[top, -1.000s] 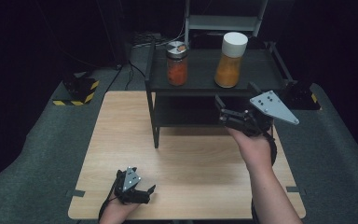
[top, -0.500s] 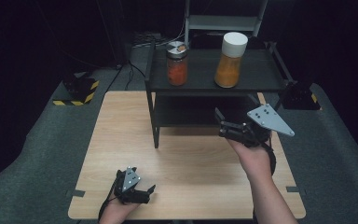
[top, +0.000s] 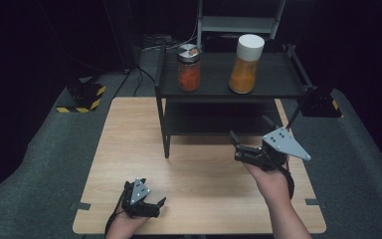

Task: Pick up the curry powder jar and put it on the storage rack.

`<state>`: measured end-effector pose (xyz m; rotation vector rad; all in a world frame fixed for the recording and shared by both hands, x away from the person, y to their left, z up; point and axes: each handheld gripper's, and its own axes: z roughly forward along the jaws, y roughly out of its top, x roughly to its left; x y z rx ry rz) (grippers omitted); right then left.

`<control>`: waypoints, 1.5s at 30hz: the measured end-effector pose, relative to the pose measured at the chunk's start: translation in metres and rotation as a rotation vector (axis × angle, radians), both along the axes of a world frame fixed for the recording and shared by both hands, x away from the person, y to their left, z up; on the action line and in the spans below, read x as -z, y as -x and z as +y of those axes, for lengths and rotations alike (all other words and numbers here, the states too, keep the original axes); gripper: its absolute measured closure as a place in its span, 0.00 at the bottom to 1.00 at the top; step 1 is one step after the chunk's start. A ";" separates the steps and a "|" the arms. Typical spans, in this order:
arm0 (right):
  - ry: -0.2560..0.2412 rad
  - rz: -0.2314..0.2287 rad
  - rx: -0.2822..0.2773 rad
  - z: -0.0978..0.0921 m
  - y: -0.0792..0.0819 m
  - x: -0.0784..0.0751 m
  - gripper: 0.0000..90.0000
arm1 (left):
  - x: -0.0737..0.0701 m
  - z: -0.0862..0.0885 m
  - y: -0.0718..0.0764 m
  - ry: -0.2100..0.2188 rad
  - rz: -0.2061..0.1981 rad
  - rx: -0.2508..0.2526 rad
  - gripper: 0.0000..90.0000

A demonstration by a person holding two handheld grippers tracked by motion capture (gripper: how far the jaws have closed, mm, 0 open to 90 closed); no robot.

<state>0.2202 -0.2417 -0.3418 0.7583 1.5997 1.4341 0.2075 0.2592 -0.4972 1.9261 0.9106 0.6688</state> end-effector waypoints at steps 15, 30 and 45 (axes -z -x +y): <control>0.015 0.070 -0.007 -0.017 0.008 0.045 0.00 | 0.001 0.001 0.001 -0.001 -0.014 0.005 0.01; 0.084 0.173 -0.010 -0.022 0.010 0.087 0.00 | 0.002 0.004 0.001 0.019 -0.014 0.006 0.01; 0.142 0.296 0.019 -0.027 0.004 0.125 0.00 | 0.003 0.006 0.000 0.034 -0.007 0.002 0.02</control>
